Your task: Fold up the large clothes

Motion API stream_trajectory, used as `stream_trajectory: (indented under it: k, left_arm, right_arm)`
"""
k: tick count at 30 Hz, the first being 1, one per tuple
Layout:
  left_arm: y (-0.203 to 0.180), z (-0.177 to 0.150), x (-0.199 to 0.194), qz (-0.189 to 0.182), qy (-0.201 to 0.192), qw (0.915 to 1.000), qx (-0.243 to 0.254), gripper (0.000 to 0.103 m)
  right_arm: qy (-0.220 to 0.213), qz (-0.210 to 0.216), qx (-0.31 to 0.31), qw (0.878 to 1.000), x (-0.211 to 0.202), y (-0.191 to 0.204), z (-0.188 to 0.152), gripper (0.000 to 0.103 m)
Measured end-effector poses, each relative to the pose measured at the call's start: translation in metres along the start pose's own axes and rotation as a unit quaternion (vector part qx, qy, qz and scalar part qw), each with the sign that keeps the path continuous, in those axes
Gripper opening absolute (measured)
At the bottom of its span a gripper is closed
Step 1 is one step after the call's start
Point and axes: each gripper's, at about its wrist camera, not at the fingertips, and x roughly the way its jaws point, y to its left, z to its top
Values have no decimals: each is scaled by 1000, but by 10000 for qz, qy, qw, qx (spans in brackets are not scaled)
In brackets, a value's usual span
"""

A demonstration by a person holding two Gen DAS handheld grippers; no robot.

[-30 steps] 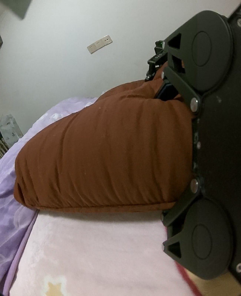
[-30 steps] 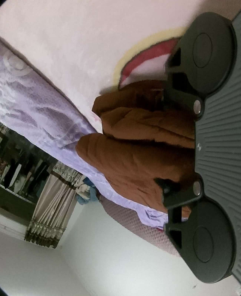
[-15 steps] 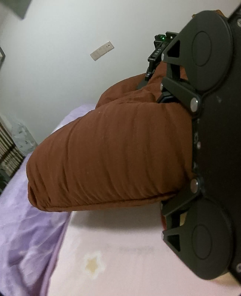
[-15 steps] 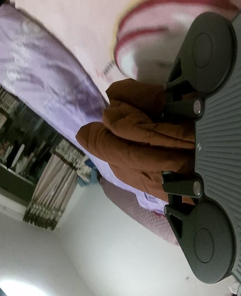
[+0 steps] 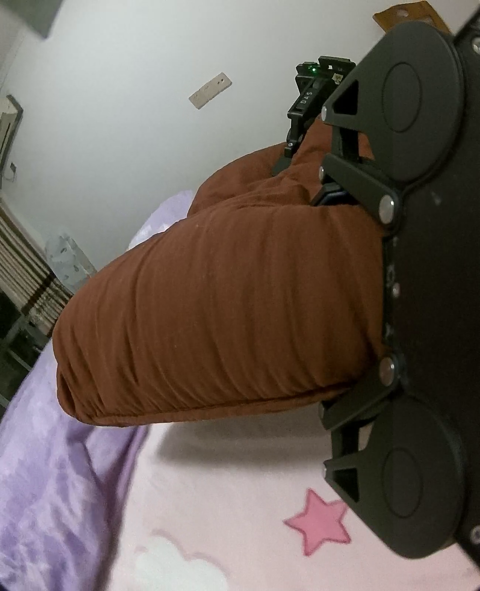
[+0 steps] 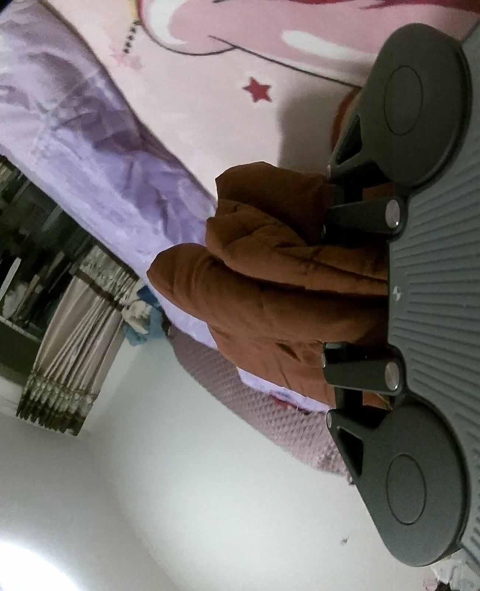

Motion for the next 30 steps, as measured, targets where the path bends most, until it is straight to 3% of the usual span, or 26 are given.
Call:
stream_trajectory:
  k: [6,12,17,21,26,28,30]
  left_arm:
    - [39,-13,22,58,184,9997,-161,81]
    - [54,-21,24,-21,140,9997,-179,88]
    - [45,-23,22,36,132,9995,-284,89]
    - [24,-17,13,349,224,9990,-175,89]
    - [-2,-23,-26,987,-16,9951,75,87]
    - [-22,-29,-44,1306,-296,9903,376,85]
    - [-52,-33,-56,1783,-546,9797,739,85]
  right_arm:
    - [134,-407,50,9991,19,-27,-9,38]
    - [142,-305,128,9994,28,-51,-18,48]
    - [79,-221,300,9993,28,-62,-23,57]
    - [127,-404,315,9986,16,-54,-20,73]
    - [-134,-1173,-418,9921,-19,-3,-18,75]
    - [-322,-1396,-849,9860,-34,22,-22,75]
    - [-527,-1631,-1314,9764,-44,52,-30,75]
